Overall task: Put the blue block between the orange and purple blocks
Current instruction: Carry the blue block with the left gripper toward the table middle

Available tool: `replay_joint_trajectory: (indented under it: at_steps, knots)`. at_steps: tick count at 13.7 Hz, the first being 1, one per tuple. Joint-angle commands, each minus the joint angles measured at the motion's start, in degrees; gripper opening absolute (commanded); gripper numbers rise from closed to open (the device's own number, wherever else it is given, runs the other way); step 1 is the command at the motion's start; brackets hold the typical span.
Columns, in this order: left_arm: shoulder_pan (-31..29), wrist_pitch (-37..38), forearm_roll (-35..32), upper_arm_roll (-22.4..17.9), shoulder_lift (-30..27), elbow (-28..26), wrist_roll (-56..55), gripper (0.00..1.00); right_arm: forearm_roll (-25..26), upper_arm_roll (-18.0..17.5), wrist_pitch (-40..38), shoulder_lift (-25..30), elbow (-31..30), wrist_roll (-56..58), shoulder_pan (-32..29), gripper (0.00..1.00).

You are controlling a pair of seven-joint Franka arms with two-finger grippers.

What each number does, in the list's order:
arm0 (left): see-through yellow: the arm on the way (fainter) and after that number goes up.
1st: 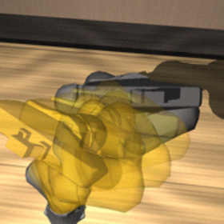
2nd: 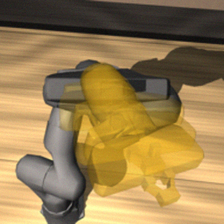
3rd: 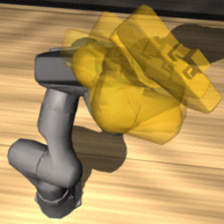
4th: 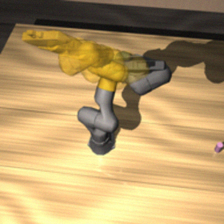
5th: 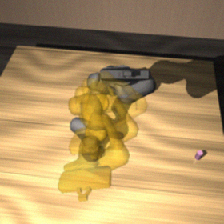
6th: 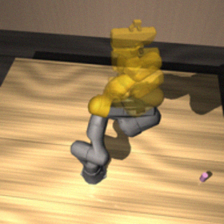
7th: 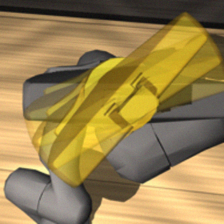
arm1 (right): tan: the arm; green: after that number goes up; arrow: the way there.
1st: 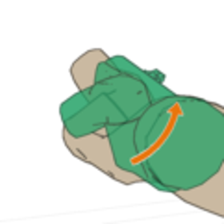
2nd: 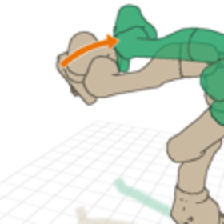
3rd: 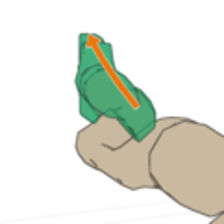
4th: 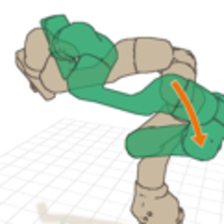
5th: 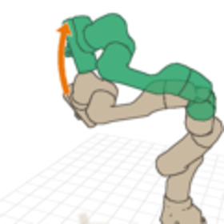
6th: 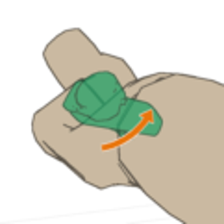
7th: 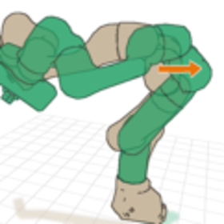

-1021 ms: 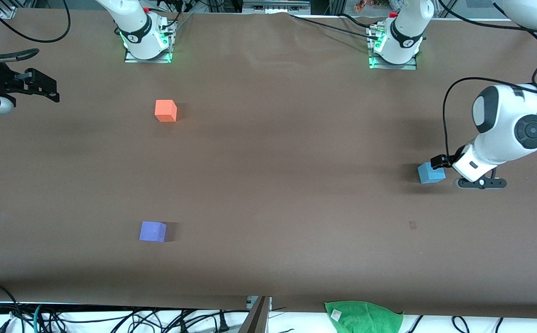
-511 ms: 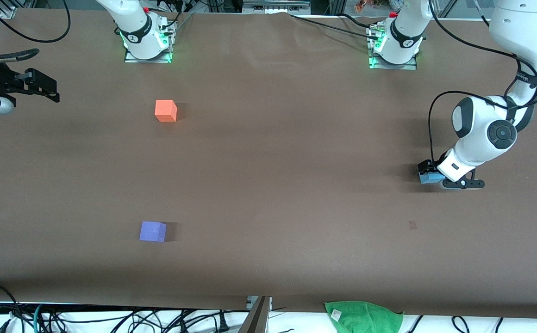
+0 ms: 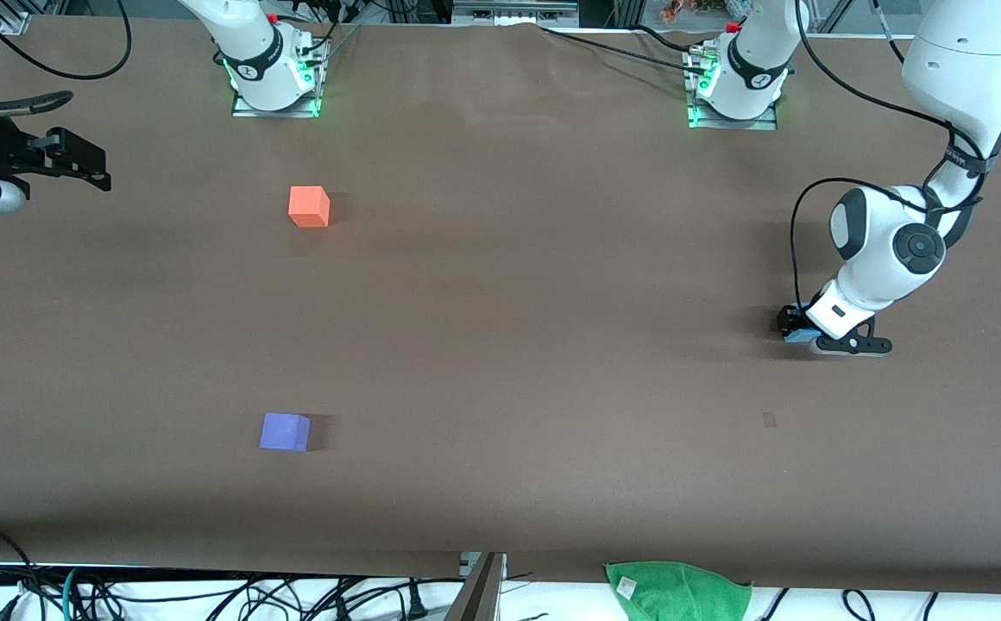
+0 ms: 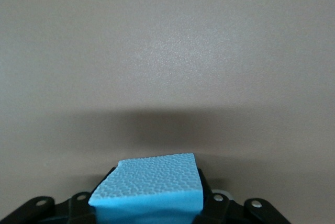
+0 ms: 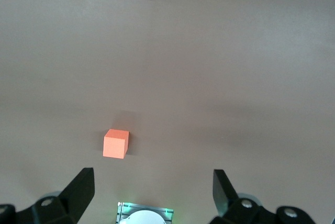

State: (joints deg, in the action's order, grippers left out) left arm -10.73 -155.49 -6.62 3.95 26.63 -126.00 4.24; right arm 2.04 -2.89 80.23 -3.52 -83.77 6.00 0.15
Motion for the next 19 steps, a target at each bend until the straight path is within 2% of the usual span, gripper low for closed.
replay_joint_trajectory:
  at_steps: [1,3,4,5,8,10,13,16,19]
  knots:
    - [-1.2,0.4,-1.2,0.4,-2.0,0.3,2.4,0.33,-0.5,-0.1,0.1,0.4,-0.3,0.9,-0.5,1.0]
    - [-0.5,3.5,-1.1,1.2,-4.3,1.7,2.1,0.35,-0.5,-0.1,0.1,0.4,-0.3,0.9,-0.5,1.0]
    - [-0.4,6.0,-1.0,3.1,-5.3,2.9,1.7,0.37,-0.5,-0.1,0.1,0.4,-0.3,0.9,-0.5,1.0]
    - [-0.5,10.0,-0.3,5.1,-6.0,5.0,1.4,0.48,-0.5,-0.1,0.1,0.4,-0.3,0.9,-0.5,1.0]
    - [-0.2,24.3,-0.3,12.7,-5.4,14.6,-1.5,0.47,-0.5,-0.1,0.1,0.4,-0.3,0.9,-0.5,1.0]
    - [2.8,28.8,-0.3,18.3,-3.7,20.4,-6.0,0.43,-0.5,-0.1,0.1,0.4,-0.3,0.9,-0.5,1.0]
    - [13.4,28.8,-0.2,18.6,2.4,26.9,-20.3,0.43,-0.5,-0.1,0.1,0.4,-0.3,0.9,-0.5,1.0]
    - [24.8,28.5,-1.0,18.5,11.8,37.1,-36.8,0.43,-0.5,-0.1,0.1,0.4,-0.3,0.9,-0.5,1.0]
    - [32.3,23.8,-0.9,17.3,18.0,40.4,-42.7,0.44,-0.5,-0.1,0.1,0.4,-0.3,0.9,-0.5,1.0]
